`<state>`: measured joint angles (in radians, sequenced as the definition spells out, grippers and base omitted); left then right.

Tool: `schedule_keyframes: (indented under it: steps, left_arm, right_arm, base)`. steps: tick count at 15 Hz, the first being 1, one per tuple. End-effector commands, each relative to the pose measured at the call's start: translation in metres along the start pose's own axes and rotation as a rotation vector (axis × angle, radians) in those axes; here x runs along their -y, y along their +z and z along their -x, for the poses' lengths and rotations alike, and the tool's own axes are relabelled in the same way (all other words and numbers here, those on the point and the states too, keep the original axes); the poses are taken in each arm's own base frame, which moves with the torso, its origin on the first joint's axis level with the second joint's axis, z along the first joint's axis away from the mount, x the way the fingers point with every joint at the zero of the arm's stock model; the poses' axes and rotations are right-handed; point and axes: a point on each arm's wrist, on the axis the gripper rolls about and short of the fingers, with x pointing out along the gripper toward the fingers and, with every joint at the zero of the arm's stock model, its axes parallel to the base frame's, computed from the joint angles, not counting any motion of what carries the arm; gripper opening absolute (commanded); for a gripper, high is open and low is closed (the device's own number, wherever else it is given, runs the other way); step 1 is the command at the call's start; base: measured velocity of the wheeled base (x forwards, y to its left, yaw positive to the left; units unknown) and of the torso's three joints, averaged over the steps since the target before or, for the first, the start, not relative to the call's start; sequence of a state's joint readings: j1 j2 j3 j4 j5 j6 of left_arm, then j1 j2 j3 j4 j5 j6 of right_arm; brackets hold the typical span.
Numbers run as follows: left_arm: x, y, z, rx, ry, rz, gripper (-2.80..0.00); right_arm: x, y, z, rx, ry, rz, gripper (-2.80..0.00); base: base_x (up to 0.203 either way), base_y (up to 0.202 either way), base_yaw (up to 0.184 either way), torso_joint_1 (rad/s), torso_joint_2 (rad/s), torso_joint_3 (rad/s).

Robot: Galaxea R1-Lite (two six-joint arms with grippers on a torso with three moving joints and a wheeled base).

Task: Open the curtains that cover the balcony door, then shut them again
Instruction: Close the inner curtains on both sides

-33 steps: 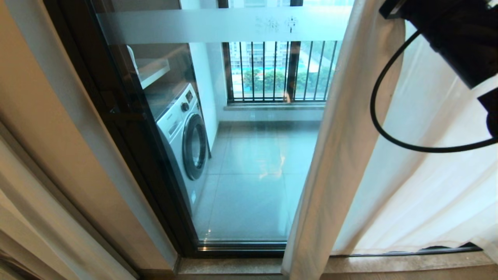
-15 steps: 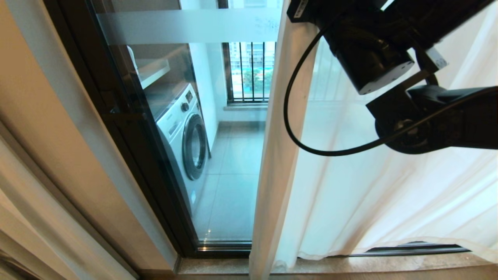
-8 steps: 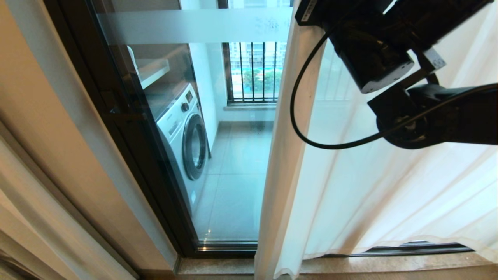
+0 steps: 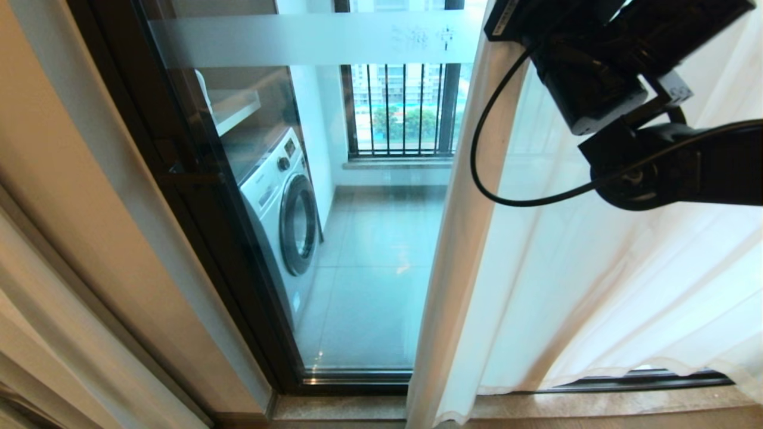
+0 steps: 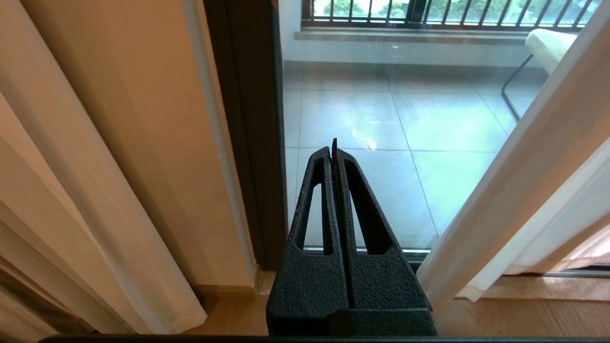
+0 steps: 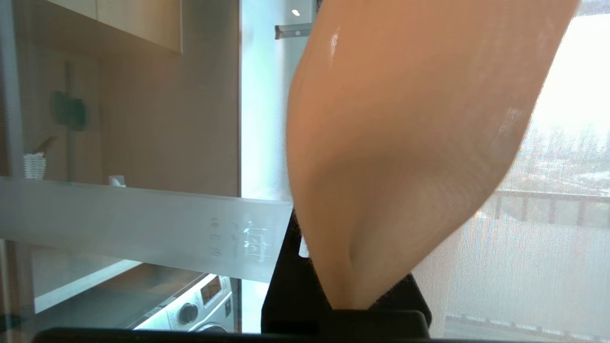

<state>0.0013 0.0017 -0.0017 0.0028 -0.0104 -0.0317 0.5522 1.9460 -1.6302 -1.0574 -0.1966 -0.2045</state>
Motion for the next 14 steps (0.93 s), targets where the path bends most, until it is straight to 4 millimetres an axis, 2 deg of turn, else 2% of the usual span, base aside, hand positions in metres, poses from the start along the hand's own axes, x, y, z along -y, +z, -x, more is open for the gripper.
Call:
schedule_keyframes:
  steps: [1,8,11,14]
  left_arm:
    - [0.0,0.0,0.0,0.0,0.0,0.001,-2.8]
    - [0.0,0.0,0.0,0.0,0.0,0.001,-2.8]
    - [0.0,0.0,0.0,0.0,0.0,0.001,-2.8]
    - [0.0,0.0,0.0,0.0,0.0,0.001,-2.8]
  right_arm:
    - [0.005,0.004,-0.001,0.014,-0.013,0.005,0.0]
    - [0.01,0.019,0.005,0.027,-0.021,0.002,0.0]
    - [0.016,0.031,0.019,0.001,-0.02,0.012,0.0]
    - [0.031,0.047,0.038,-0.026,-0.033,0.05,0.0]
  base:
    - [0.0,0.0,0.0,0.0,0.0,0.0]
    - [0.0,0.0,0.0,0.0,0.0,0.0]
    - [0.0,0.0,0.0,0.0,0.0,0.0]
    - [0.0,0.0,0.0,0.0,0.0,0.0]
